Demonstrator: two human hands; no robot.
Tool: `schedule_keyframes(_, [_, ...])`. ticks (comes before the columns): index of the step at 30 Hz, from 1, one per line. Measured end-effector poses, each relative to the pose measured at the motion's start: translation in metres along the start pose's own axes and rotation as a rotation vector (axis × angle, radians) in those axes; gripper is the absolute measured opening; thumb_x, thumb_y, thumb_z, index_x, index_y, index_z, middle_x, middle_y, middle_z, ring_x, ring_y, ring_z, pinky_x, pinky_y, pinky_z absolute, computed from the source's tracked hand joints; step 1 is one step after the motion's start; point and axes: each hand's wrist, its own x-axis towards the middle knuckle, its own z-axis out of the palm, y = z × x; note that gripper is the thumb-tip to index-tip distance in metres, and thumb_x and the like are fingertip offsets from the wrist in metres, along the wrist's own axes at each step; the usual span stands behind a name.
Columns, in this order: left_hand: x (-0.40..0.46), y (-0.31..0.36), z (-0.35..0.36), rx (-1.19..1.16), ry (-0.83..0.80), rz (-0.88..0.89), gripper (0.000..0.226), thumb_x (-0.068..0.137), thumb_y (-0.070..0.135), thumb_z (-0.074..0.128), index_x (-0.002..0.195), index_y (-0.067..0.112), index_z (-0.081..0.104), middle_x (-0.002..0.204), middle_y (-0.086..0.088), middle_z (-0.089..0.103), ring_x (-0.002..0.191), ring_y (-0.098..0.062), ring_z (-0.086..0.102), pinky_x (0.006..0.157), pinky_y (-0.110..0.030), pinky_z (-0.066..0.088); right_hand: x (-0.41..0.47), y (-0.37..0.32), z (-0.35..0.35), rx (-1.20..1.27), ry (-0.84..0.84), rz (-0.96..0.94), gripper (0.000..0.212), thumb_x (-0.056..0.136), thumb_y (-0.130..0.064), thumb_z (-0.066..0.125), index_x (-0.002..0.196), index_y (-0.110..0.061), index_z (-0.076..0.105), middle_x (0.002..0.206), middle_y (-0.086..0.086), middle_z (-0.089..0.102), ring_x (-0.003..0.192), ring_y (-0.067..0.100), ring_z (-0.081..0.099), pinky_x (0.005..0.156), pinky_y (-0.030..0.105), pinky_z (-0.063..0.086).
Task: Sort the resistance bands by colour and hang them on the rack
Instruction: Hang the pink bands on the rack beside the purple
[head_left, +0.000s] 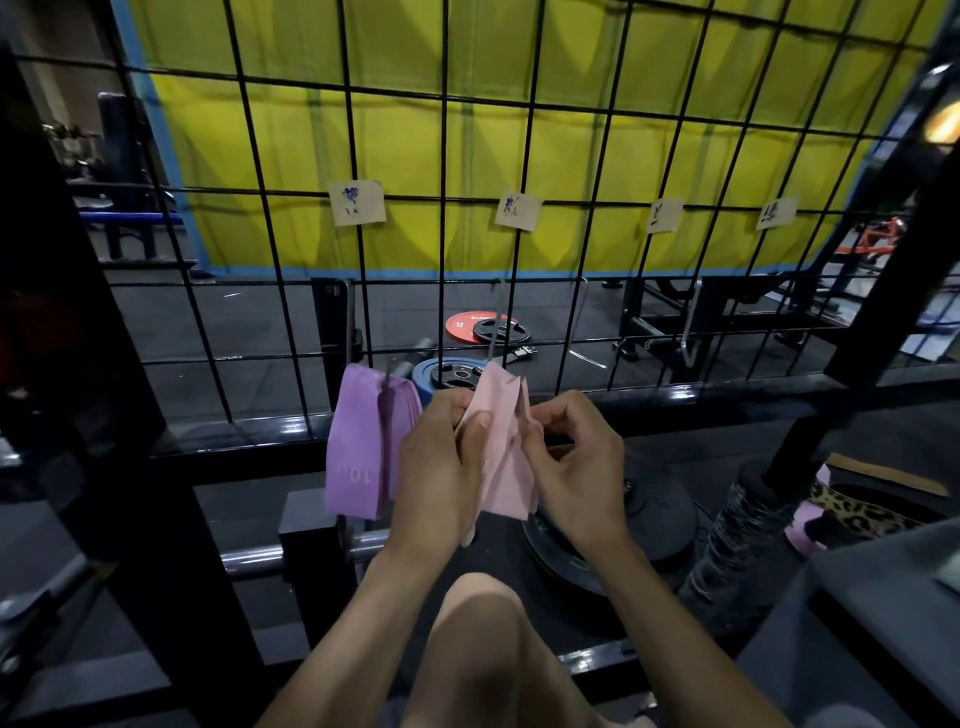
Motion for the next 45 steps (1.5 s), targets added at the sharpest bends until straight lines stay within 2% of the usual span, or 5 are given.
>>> schedule_keyframes(10, [0.004, 0.009, -0.002, -0.260, -0.043, -0.205, 0.009, 0.101, 0.029, 0.056, 0.109, 0.030, 0.060, 0.095, 0.014, 0.068, 0.087, 0.000, 0.065, 0.071, -0.016, 0.048, 0.022, -0.021, -0.010, -0.106, -0.102, -0.069, 0.011, 0.091, -0.030, 0.068, 0.096, -0.024, 0.061, 0.084, -0.011, 0.066, 0.073, 0.010, 0.065, 0.065, 0.035, 0.055])
schedule_keyframes(17, [0.004, 0.008, -0.012, -0.387, -0.127, -0.271, 0.015, 0.103, 0.026, 0.055, 0.112, 0.023, 0.067, 0.098, 0.009, 0.074, 0.083, -0.003, 0.068, 0.071, -0.019, 0.048, 0.042, -0.025, -0.013, 0.028, -0.118, -0.146, 0.011, 0.087, 0.003, 0.071, 0.090, -0.007, 0.068, 0.094, 0.001, 0.070, 0.085, 0.015, 0.066, 0.072, 0.036, 0.056])
schedule_keyframes(35, [0.005, 0.008, -0.014, -0.396, -0.165, -0.283, 0.018, 0.102, 0.033, 0.056, 0.115, 0.026, 0.067, 0.101, 0.012, 0.074, 0.083, 0.000, 0.068, 0.075, -0.020, 0.050, 0.039, -0.011, 0.003, 0.100, 0.072, -0.145, 0.015, 0.085, 0.001, 0.074, 0.083, -0.013, 0.072, 0.084, -0.001, 0.070, 0.077, 0.018, 0.068, 0.069, 0.040, 0.058])
schedule_keyframes(42, [0.006, 0.030, -0.023, -0.056, -0.258, -0.123, 0.027, 0.103, 0.036, 0.051, 0.128, 0.035, 0.043, 0.106, 0.018, 0.063, 0.089, 0.003, 0.062, 0.063, -0.011, 0.043, 0.039, -0.013, -0.005, 0.057, 0.078, -0.185, 0.013, 0.081, 0.007, 0.071, 0.077, -0.005, 0.070, 0.081, -0.001, 0.069, 0.074, 0.017, 0.066, 0.065, 0.037, 0.056])
schedule_keyframes(45, [-0.003, 0.048, -0.032, 0.334, -0.211, 0.034, 0.035, 0.102, 0.043, 0.045, 0.134, 0.030, 0.041, 0.125, 0.011, 0.051, 0.095, -0.008, 0.057, 0.071, -0.027, 0.045, 0.040, -0.015, -0.008, 0.015, 0.065, -0.222, 0.012, 0.081, 0.007, 0.072, 0.077, -0.004, 0.071, 0.082, 0.001, 0.070, 0.074, 0.016, 0.067, 0.063, 0.036, 0.056])
